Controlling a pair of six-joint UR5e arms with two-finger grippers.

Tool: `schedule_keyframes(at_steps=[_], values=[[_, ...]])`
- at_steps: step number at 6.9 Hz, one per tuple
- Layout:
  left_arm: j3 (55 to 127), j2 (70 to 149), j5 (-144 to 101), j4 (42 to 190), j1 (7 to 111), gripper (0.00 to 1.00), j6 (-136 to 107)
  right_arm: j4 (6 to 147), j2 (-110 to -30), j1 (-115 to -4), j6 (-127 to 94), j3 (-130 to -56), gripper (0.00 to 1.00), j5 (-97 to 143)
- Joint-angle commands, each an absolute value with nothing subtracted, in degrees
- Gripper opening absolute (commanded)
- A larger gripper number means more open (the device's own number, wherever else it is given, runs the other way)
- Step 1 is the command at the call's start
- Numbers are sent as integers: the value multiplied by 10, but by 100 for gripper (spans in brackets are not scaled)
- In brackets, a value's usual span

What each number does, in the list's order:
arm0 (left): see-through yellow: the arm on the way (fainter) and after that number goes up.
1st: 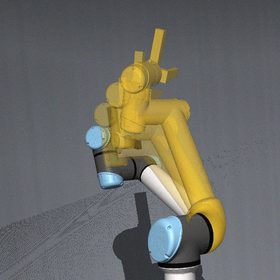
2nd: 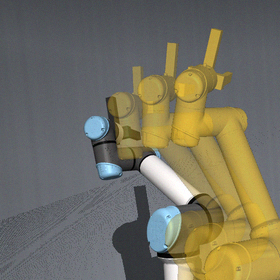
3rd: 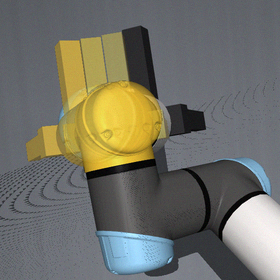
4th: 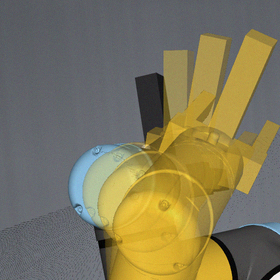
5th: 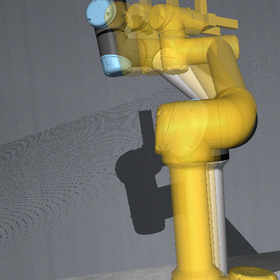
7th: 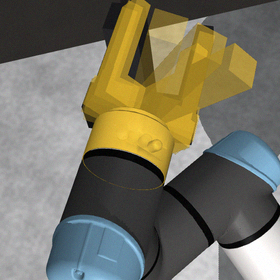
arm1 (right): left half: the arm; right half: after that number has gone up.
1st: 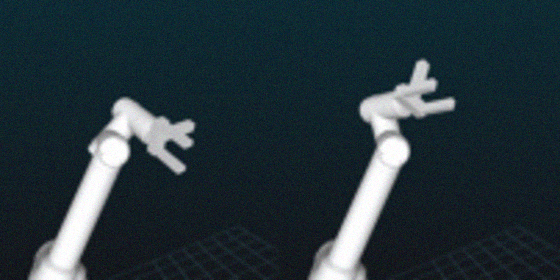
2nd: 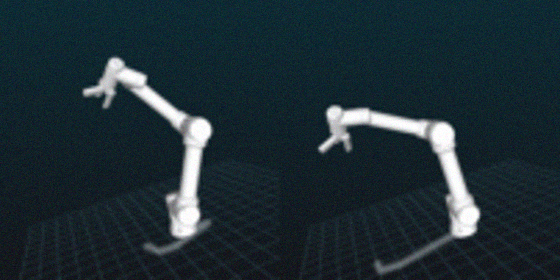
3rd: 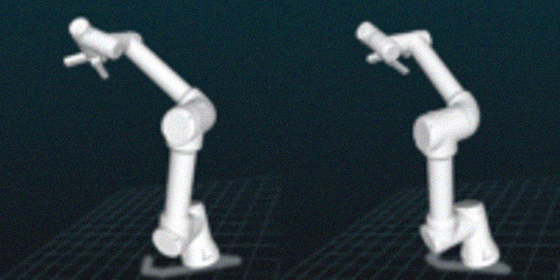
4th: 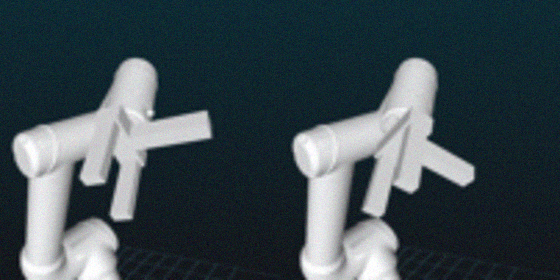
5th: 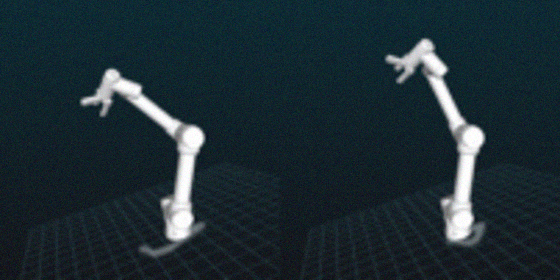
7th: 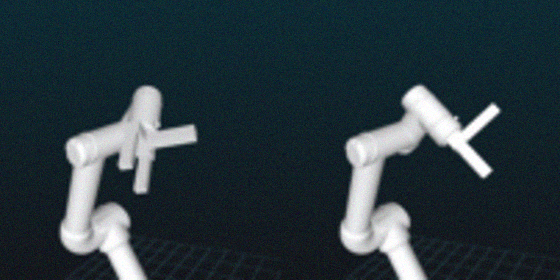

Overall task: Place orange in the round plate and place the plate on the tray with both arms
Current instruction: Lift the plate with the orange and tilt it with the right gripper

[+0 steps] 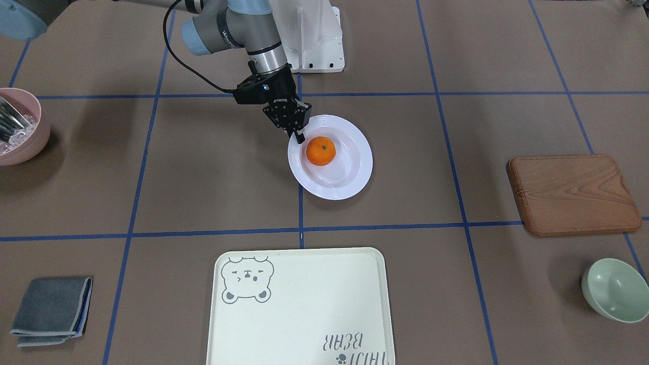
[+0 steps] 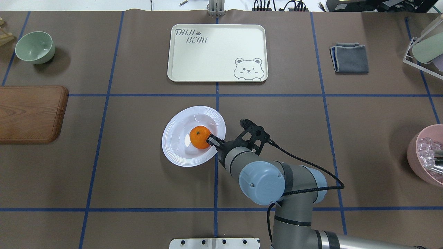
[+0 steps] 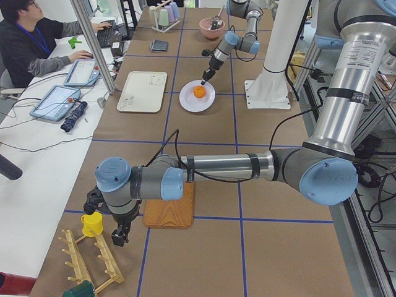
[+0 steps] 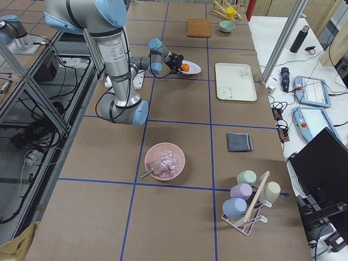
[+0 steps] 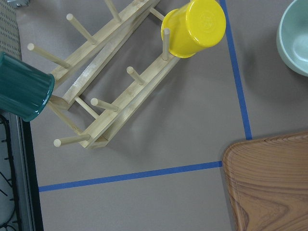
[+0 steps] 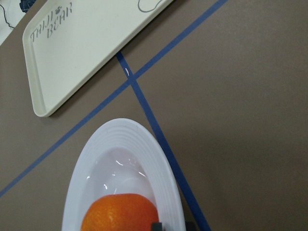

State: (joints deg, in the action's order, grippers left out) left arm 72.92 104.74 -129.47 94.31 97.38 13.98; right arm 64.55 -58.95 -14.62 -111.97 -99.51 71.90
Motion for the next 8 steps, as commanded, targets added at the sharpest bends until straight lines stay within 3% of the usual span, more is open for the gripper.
schedule_keyframes(at_steps=[1,8], values=[[730,1048,-1295,943,974,98,140,643,-595,-168,-1138,-1011,0,719],[731,1047,-1295,943,973,98,140,643,-597,-208,-1167,-1044,0,723]])
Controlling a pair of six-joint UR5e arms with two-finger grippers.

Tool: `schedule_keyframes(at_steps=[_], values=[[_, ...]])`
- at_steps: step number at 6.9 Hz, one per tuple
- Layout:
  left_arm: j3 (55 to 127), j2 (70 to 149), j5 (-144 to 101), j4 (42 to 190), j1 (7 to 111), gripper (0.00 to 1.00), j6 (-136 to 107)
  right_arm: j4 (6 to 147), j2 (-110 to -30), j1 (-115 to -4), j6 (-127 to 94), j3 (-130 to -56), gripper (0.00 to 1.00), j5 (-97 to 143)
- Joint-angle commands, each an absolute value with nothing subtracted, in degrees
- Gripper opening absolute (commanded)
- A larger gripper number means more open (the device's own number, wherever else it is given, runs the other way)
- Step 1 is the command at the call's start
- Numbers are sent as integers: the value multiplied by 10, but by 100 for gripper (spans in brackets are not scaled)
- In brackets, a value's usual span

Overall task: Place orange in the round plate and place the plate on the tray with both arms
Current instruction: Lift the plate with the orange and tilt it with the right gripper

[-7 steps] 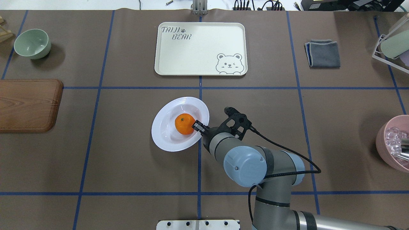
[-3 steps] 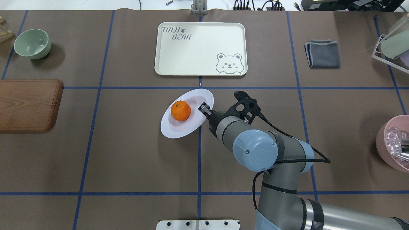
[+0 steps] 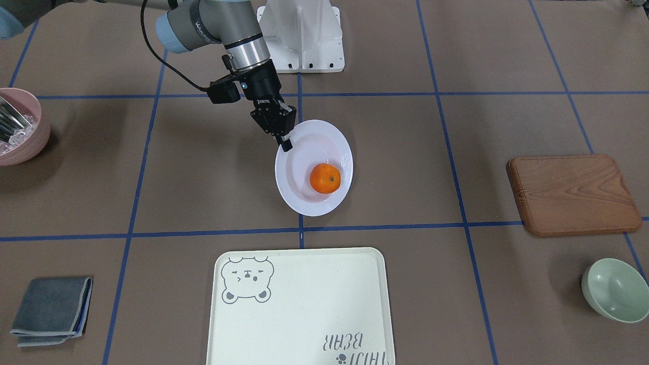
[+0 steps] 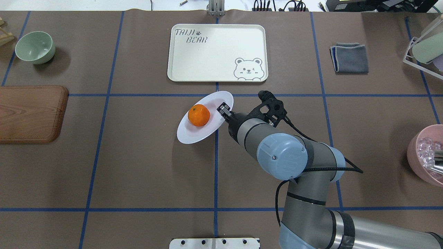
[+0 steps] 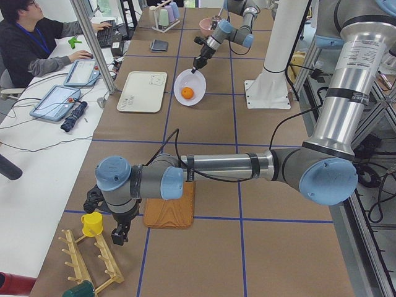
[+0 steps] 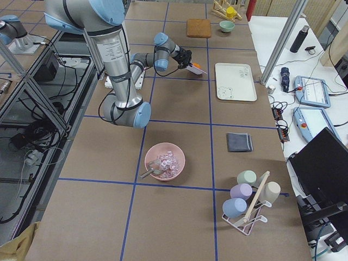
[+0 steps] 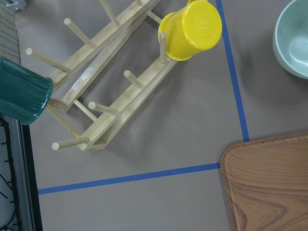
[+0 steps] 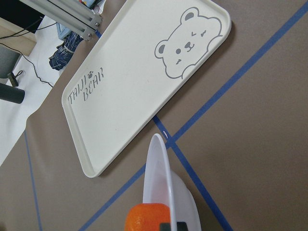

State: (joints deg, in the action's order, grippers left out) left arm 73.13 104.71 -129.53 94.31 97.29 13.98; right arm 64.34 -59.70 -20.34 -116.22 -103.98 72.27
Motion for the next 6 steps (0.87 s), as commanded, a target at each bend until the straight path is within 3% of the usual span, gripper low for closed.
schedule_keyframes(at_steps=[1,4,6], values=[[730,1047,-1295,943,973,98,140,643,-597,-213,-1171,-1048,0,722],[731,1047,-1295,943,974,98,140,649,-591,-284,-1169,-1041,0,776],[749,1030,-1295,943,973,98,139,649,-543,-327,-1170,-973,0,795]])
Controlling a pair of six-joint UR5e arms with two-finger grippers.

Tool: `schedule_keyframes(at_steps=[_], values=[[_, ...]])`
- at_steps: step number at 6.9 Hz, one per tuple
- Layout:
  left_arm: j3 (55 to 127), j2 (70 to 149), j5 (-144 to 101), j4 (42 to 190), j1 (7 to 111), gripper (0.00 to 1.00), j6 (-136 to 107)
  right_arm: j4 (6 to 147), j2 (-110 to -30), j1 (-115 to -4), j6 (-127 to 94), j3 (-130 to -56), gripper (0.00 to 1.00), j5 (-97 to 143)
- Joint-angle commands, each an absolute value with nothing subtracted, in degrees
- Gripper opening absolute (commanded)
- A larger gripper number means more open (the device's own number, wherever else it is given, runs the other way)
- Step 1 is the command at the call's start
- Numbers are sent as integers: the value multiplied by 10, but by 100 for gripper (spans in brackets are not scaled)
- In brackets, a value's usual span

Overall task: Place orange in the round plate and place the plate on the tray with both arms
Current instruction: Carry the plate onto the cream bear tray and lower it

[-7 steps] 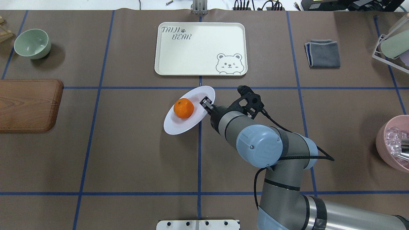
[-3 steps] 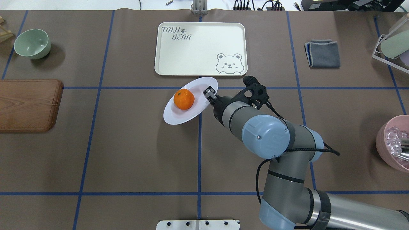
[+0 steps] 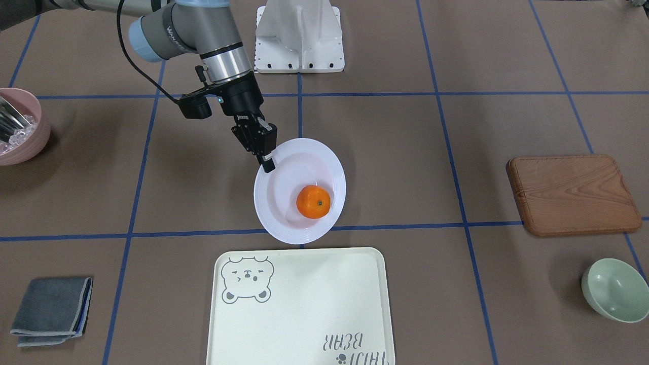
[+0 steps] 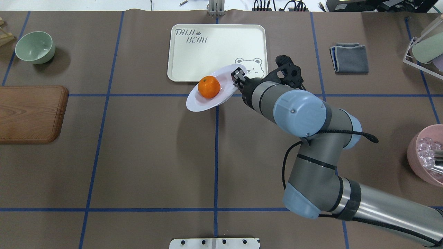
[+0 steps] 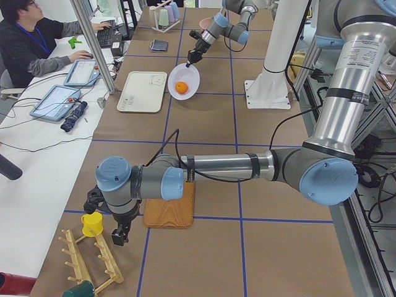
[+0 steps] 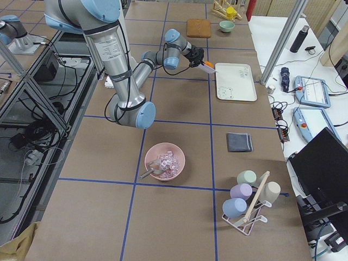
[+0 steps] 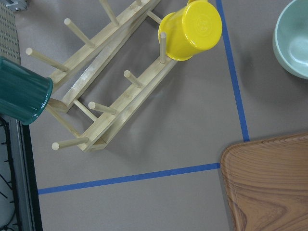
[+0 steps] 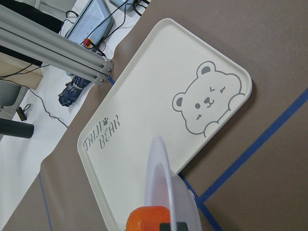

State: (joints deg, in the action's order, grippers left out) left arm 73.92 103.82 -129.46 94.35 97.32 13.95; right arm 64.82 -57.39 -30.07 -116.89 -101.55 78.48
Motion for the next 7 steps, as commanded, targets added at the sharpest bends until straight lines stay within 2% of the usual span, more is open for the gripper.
schedule_keyframes(at_steps=[1,3,5,7], values=[[749,1029,-1295,943,973,98,139,648,-499,-348,-1171,-905,0,799],[749,1029,-1295,944,973,98,139,638,-387,-391,-1168,-743,0,825],[750,1027,-1295,944,973,98,139,574,-333,-401,-1169,-627,0,825],[750,1027,-1296,944,973,98,139,544,-328,-398,-1168,-575,0,807]])
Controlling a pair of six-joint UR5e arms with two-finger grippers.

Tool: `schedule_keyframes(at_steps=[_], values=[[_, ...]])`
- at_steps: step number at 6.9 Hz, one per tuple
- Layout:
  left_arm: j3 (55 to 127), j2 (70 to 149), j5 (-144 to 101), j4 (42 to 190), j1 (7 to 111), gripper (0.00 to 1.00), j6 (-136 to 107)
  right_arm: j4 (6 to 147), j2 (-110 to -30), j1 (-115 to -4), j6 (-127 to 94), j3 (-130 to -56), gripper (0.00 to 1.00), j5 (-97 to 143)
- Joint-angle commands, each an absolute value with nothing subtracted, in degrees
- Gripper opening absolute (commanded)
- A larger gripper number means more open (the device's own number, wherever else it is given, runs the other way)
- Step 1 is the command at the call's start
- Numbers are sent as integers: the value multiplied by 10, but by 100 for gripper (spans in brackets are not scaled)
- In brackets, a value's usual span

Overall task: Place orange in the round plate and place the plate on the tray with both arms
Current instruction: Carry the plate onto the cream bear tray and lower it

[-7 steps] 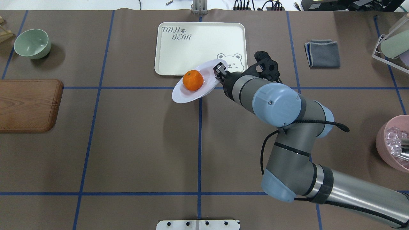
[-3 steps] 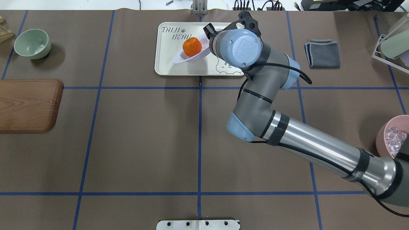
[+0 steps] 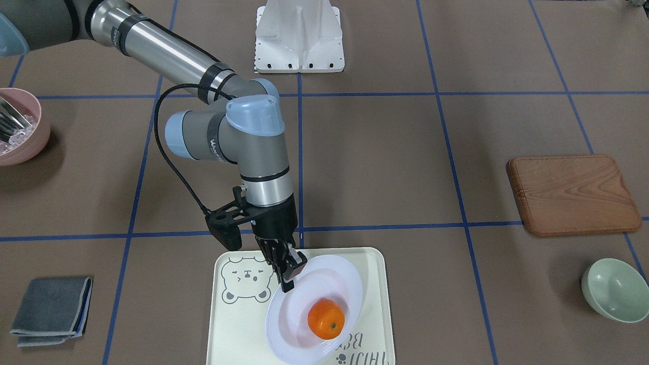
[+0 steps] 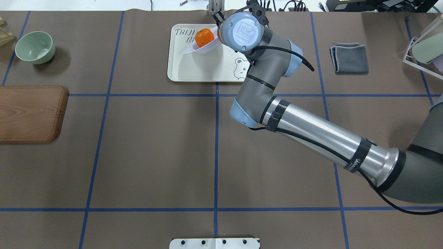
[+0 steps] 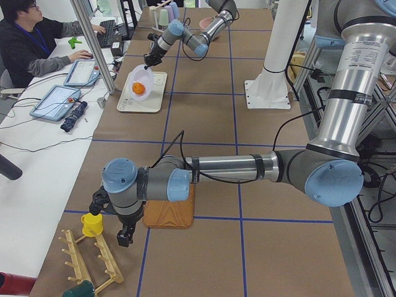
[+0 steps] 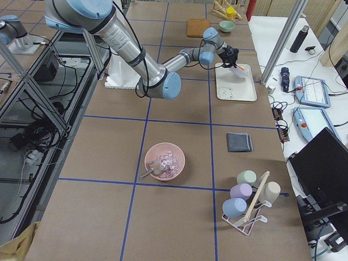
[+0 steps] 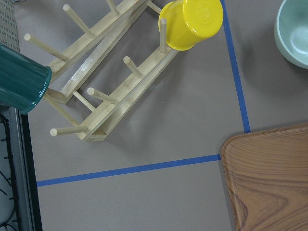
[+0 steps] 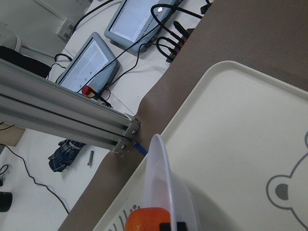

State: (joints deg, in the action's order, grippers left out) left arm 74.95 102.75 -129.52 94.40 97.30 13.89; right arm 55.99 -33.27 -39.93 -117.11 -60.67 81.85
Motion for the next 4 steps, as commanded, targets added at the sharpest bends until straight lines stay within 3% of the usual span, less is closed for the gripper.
schedule_keyframes(at_steps=[1,2,4], values=[[750,1027,-1296,944,973,98,139,545,-326,-396,-1134,-575,0,801],[750,1027,-1296,944,973,98,139,548,-332,-396,-1109,-582,99,799],[749,1027,-1295,944,973,98,139,575,-369,-395,-1037,-665,100,802]])
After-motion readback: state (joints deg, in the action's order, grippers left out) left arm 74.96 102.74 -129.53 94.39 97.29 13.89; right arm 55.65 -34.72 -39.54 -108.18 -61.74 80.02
